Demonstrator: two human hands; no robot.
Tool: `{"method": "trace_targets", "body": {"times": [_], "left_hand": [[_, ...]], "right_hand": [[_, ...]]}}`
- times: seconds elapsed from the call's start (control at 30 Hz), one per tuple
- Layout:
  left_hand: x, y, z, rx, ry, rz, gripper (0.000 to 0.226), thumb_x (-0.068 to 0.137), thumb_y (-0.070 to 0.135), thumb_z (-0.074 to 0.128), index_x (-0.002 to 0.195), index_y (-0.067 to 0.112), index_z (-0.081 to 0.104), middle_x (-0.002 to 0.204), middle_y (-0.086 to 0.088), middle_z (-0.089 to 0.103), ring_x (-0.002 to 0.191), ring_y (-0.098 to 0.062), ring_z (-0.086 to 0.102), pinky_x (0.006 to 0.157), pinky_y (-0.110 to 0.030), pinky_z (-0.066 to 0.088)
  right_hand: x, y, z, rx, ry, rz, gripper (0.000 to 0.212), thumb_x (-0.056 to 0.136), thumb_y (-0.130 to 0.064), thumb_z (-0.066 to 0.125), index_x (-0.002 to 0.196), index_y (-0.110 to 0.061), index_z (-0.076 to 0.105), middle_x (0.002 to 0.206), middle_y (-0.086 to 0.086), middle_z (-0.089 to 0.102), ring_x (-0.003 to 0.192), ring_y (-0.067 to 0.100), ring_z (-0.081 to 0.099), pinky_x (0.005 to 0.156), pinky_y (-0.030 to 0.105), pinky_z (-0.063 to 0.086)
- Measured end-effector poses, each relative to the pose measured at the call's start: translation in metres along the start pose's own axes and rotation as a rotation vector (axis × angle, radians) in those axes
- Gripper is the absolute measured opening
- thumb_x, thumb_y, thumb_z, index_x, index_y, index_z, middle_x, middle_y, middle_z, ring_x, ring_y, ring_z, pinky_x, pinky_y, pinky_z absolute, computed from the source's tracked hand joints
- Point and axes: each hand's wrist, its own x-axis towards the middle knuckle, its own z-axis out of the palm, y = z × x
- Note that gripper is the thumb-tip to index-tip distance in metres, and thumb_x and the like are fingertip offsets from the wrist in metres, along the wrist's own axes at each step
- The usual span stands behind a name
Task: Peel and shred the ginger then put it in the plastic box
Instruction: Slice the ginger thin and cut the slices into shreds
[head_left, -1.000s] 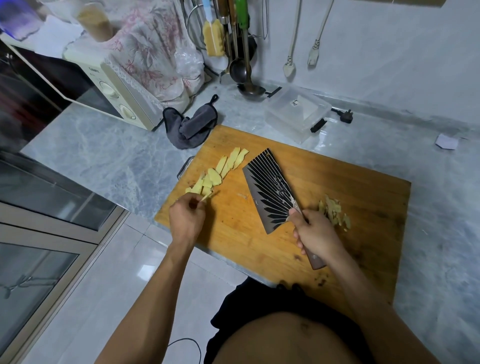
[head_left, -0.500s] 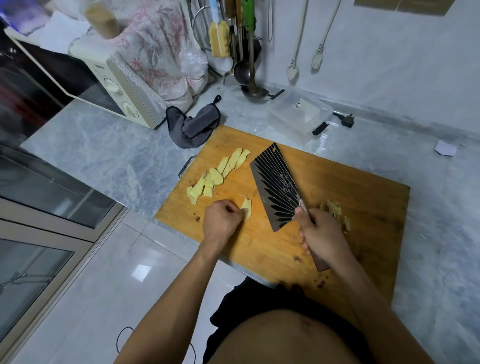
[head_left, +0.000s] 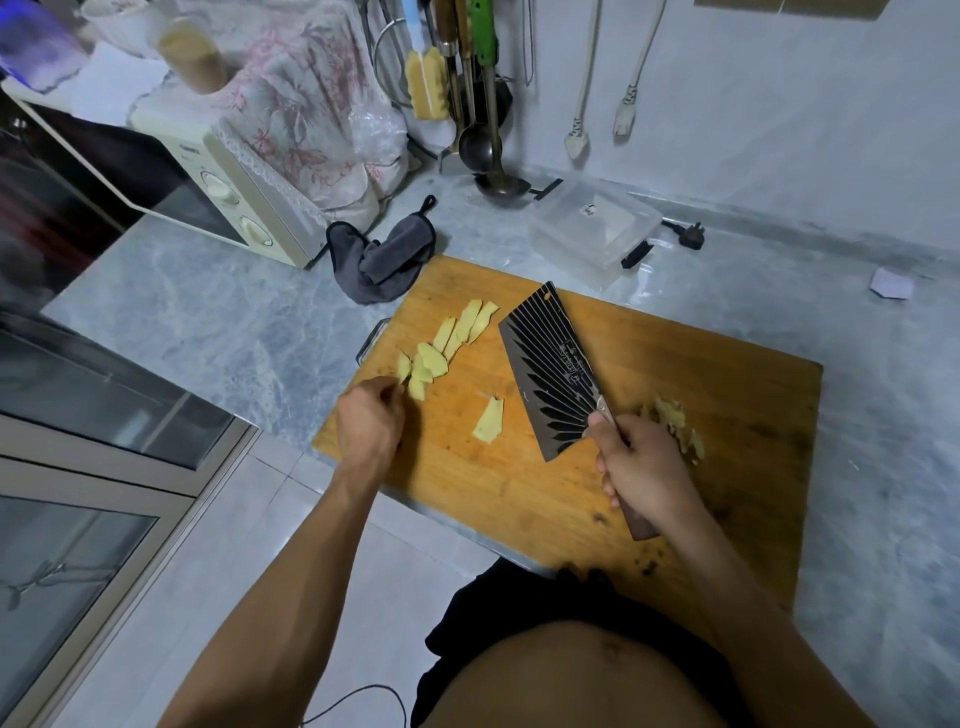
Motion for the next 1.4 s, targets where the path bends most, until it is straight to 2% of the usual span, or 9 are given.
{"method": "trace_targets", "body": {"times": [0.2, 0.33, 0.43, 0.6, 0.7, 0.8, 0.93, 1.27, 1.4], "left_hand": [[-0.005, 0.0, -0.009, -0.209, 0.133, -0.044, 0.017, 0.093, 0.012, 0.057, 0.099, 0.012, 0.073, 0.082, 0.005, 0.069, 0.068, -0.002, 0.059, 0.07, -0.023, 0.046], [-0.004, -0.001, -0.007, -0.405, 0.066, -0.173, 0.018, 0.093, 0.012, 0.063, 0.107, 0.016, 0.074, 0.096, 0.007, 0.07, 0.08, -0.003, 0.063, 0.08, -0.022, 0.053], [-0.006, -0.006, -0.005, -0.298, 0.026, -0.151, 0.024, 0.091, 0.008, 0.065, 0.112, 0.012, 0.073, 0.104, 0.002, 0.071, 0.078, -0.003, 0.061, 0.066, -0.005, 0.042], [-0.01, -0.015, 0.0, -0.086, 0.007, -0.086, 0.021, 0.09, 0.007, 0.06, 0.107, 0.007, 0.072, 0.087, -0.004, 0.07, 0.068, -0.021, 0.065, 0.069, -0.032, 0.058], [-0.015, -0.014, 0.003, 0.063, 0.019, 0.014, 0.024, 0.094, 0.011, 0.055, 0.112, 0.005, 0.069, 0.101, -0.017, 0.067, 0.08, -0.032, 0.065, 0.075, -0.042, 0.057], [-0.025, -0.01, 0.005, 0.126, -0.005, 0.092, 0.029, 0.1, 0.014, 0.051, 0.124, 0.004, 0.064, 0.117, -0.02, 0.058, 0.092, -0.037, 0.061, 0.079, -0.042, 0.051], [-0.035, -0.015, 0.01, 0.113, -0.009, 0.214, 0.034, 0.099, 0.009, 0.049, 0.132, 0.007, 0.057, 0.114, -0.017, 0.051, 0.081, -0.03, 0.053, 0.073, -0.04, 0.049], [-0.047, -0.029, 0.017, 0.152, -0.071, 0.407, 0.028, 0.094, 0.025, 0.064, 0.113, 0.006, 0.073, 0.116, -0.011, 0.069, 0.108, -0.032, 0.059, 0.082, -0.038, 0.055], [-0.044, -0.029, 0.015, 0.081, -0.063, 0.32, 0.023, 0.093, 0.005, 0.059, 0.112, 0.007, 0.072, 0.112, -0.01, 0.071, 0.107, -0.031, 0.06, 0.085, -0.031, 0.051]], "right_hand": [[0.0, 0.001, 0.0, -0.004, 0.008, 0.013, 0.044, 0.103, -0.047, 0.043, 0.087, -0.01, 0.062, 0.068, 0.006, 0.061, 0.049, 0.014, 0.057, 0.044, 0.022, 0.045], [-0.002, 0.001, -0.001, 0.006, 0.01, 0.027, 0.042, 0.103, -0.046, 0.043, 0.083, -0.013, 0.059, 0.069, 0.006, 0.061, 0.05, 0.015, 0.057, 0.044, 0.022, 0.046], [-0.003, 0.002, 0.0, 0.031, 0.006, 0.025, 0.04, 0.104, -0.043, 0.045, 0.079, -0.015, 0.058, 0.066, 0.006, 0.059, 0.044, 0.011, 0.052, 0.041, 0.021, 0.043], [-0.004, 0.004, 0.002, 0.044, -0.012, 0.033, 0.04, 0.103, -0.043, 0.047, 0.081, -0.012, 0.059, 0.066, 0.006, 0.059, 0.045, 0.012, 0.053, 0.042, 0.023, 0.044], [-0.005, 0.002, 0.003, 0.03, -0.022, 0.03, 0.041, 0.103, -0.042, 0.047, 0.079, -0.011, 0.058, 0.064, 0.005, 0.058, 0.04, 0.009, 0.05, 0.04, 0.022, 0.043], [-0.006, -0.001, 0.004, 0.044, -0.038, 0.033, 0.041, 0.104, -0.041, 0.046, 0.082, -0.009, 0.06, 0.065, 0.006, 0.057, 0.039, 0.008, 0.05, 0.04, 0.022, 0.043], [-0.007, -0.002, 0.002, 0.039, -0.022, 0.039, 0.04, 0.104, -0.041, 0.046, 0.077, -0.014, 0.056, 0.063, 0.005, 0.057, 0.037, 0.006, 0.049, 0.039, 0.02, 0.041], [-0.005, 0.004, 0.001, 0.076, -0.022, 0.042, 0.038, 0.103, -0.043, 0.046, 0.079, -0.016, 0.059, 0.065, 0.006, 0.059, 0.046, 0.013, 0.053, 0.043, 0.026, 0.045], [-0.006, 0.002, 0.001, 0.079, -0.017, 0.041, 0.039, 0.104, -0.041, 0.046, 0.075, -0.018, 0.056, 0.064, 0.007, 0.057, 0.04, 0.009, 0.049, 0.039, 0.022, 0.041]]}}
